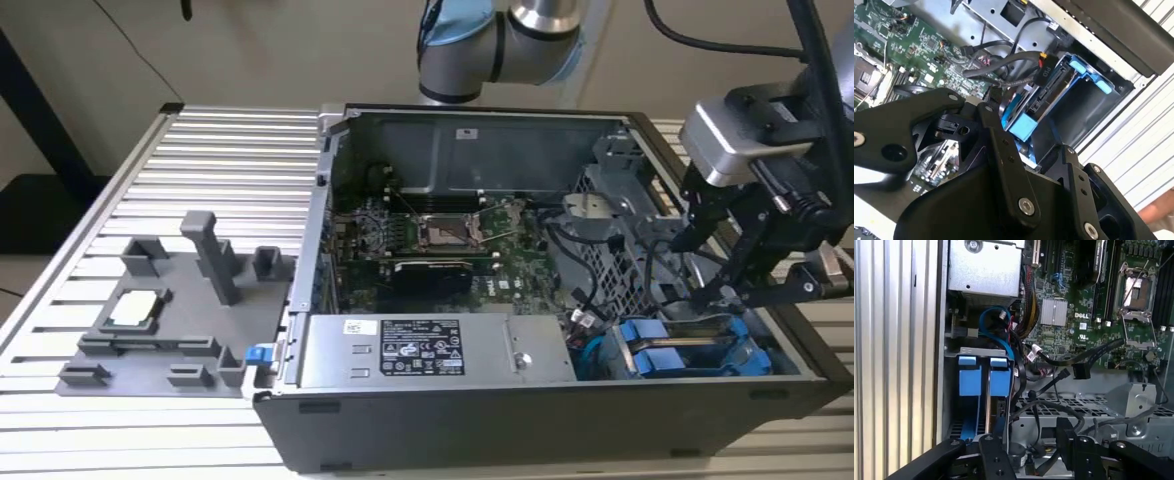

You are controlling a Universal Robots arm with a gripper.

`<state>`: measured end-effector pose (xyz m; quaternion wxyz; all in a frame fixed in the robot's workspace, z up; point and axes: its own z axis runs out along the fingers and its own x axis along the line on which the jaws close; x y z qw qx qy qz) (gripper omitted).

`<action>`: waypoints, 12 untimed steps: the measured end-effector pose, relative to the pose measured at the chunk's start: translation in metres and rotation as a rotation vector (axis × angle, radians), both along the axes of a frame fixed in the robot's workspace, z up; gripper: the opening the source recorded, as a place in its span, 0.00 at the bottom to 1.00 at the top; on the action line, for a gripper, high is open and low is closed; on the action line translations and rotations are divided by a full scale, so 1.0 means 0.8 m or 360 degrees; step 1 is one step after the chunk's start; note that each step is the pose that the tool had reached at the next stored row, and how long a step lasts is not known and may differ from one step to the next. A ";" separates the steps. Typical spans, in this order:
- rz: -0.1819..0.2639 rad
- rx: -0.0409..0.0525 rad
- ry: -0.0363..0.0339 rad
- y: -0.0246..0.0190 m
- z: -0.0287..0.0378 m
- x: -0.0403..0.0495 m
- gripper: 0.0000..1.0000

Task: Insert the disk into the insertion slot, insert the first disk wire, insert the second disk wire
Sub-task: 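Insert the disk into the insertion slot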

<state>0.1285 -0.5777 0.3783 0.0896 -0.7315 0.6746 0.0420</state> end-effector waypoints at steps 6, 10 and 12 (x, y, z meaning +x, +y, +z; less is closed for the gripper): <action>0.0030 0.0000 0.0000 -0.0020 0.0000 0.013 0.53; 0.0044 0.0000 0.0000 -0.0035 0.0001 0.023 0.53; 0.0051 0.0002 0.0000 -0.0039 0.0000 0.028 0.53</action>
